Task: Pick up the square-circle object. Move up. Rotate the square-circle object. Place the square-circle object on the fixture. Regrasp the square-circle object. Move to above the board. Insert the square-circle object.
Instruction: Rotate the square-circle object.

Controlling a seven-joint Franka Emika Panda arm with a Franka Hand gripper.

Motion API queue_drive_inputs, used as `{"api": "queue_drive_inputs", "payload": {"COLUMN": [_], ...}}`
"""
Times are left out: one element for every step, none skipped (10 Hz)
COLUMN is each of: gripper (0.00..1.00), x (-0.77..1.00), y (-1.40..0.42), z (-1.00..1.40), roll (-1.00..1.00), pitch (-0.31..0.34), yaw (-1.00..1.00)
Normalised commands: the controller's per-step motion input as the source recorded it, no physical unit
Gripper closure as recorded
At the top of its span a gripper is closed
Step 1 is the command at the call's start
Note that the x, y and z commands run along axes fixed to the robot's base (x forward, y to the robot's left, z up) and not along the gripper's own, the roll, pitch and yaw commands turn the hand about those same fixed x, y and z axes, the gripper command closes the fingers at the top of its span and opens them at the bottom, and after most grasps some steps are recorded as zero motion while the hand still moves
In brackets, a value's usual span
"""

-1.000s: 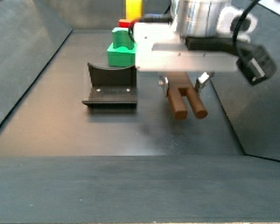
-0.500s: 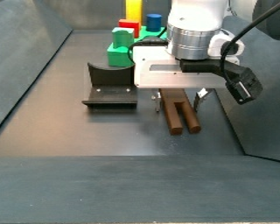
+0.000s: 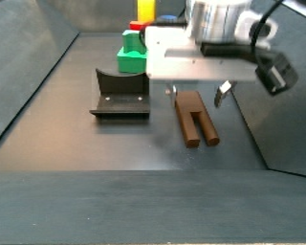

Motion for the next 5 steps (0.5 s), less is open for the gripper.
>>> {"api": "queue_drive_inputs", "payload": {"gripper": [0.00, 0.00, 0.00, 0.00, 0.00], "x": [-0.02, -0.02, -0.03, -0.03, -0.03], "y": [0.01, 0.01, 0.01, 0.01, 0.01], "z": [1.00, 1.00, 1.00, 0.84, 0.63], "roll": [0.02, 0.03, 0.04, 0.05, 0.07], "pitch": [0.079, 0.075, 0.078, 0.078, 0.075], "yaw": [-0.01, -0.02, -0.02, -0.02, -0.02]}}
